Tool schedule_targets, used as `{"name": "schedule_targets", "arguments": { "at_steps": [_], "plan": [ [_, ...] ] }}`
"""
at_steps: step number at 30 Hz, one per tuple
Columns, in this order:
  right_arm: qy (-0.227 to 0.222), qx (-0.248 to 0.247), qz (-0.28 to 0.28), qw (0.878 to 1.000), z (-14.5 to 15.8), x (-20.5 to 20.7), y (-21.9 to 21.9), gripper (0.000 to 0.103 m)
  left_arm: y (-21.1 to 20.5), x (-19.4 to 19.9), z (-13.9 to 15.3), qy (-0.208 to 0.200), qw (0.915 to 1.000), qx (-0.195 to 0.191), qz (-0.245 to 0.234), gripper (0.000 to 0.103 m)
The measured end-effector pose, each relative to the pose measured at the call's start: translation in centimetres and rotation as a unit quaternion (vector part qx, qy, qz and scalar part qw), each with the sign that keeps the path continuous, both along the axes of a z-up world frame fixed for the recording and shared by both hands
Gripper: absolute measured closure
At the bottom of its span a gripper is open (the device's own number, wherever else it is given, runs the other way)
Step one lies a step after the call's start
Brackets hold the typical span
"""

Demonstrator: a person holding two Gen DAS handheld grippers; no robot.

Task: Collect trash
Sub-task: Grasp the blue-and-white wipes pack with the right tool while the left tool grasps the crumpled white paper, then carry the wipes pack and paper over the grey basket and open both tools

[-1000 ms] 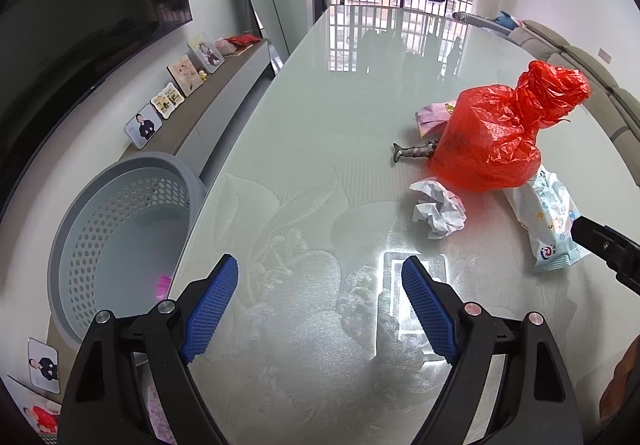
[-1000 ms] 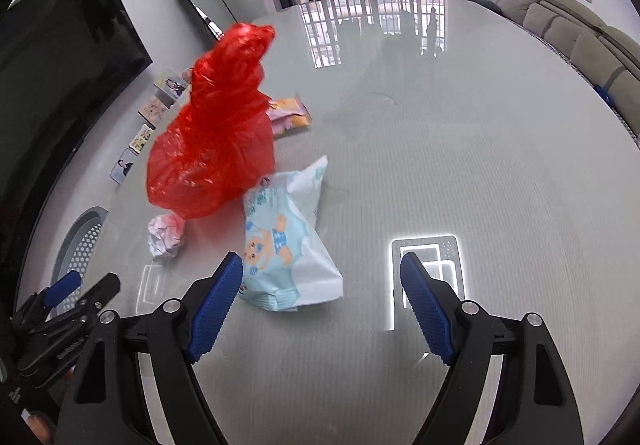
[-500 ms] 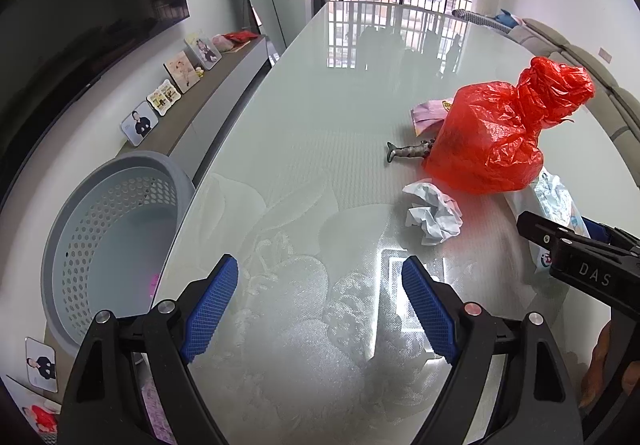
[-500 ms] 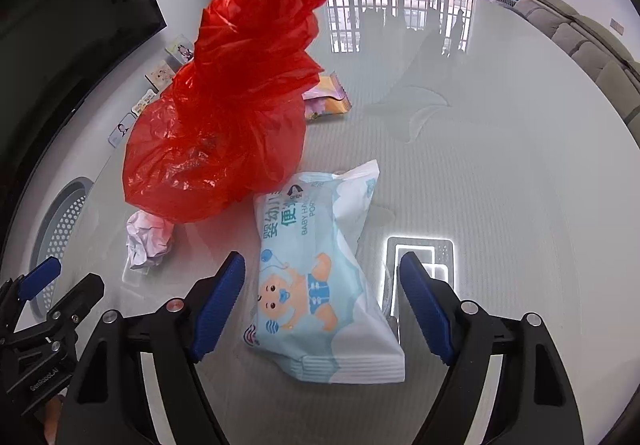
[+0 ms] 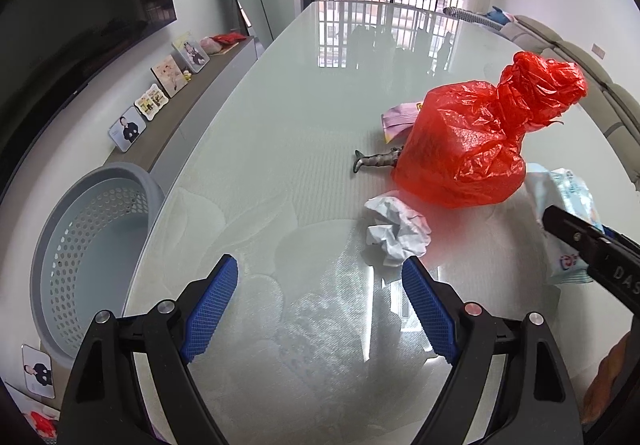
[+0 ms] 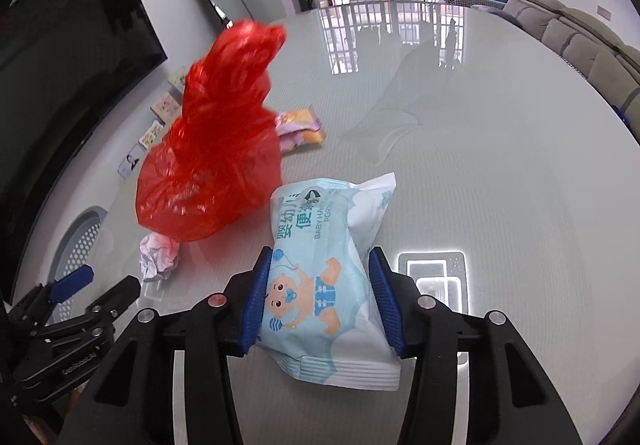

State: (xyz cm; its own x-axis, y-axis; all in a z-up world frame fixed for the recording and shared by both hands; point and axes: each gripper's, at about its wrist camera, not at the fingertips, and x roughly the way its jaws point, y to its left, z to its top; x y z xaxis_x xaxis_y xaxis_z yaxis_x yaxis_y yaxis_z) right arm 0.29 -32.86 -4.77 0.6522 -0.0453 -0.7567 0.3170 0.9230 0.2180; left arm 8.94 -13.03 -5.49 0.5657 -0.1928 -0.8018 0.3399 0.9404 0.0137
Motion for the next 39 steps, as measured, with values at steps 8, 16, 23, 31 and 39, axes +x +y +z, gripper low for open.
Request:
{"name": "schedule_targets", "arguments": {
  "at_steps": [8, 16, 23, 31, 39],
  "plan": [
    [-0.014, 0.042, -0.011, 0.999, -0.1, -1.3, -2.5, 0.056, -2.1, 0.5, -0.6, 0.008, 0.9999, 0.004, -0.006, 0.020],
    [-0.025, 0.049, -0.006, 0.998, 0.5, -2.0, -2.4, 0.056, -3.7, 1.2, -0.7, 0.006, 0.9999, 0.002, -0.011, 0.034],
    [-0.027, 0.050, -0.006, 0.998, 0.5, -2.3, -2.5, 0.056, -4.3, 0.7, -0.5, 0.019, 0.9994, -0.008, -0.028, 0.071],
    [-0.023, 0.055, 0.002, 0.998, 0.3, -2.0, -1.7, 0.056, -2.0, -1.0, 1.6, -0.018, 0.9996, -0.002, -0.020, 0.071],
    [-0.008, 0.047, 0.011, 0.999, 0.6, -3.9, 0.9, 0.056, 2.6, -1.5, 2.2, -0.031, 0.9994, -0.003, 0.011, 0.071]
  ]
}}
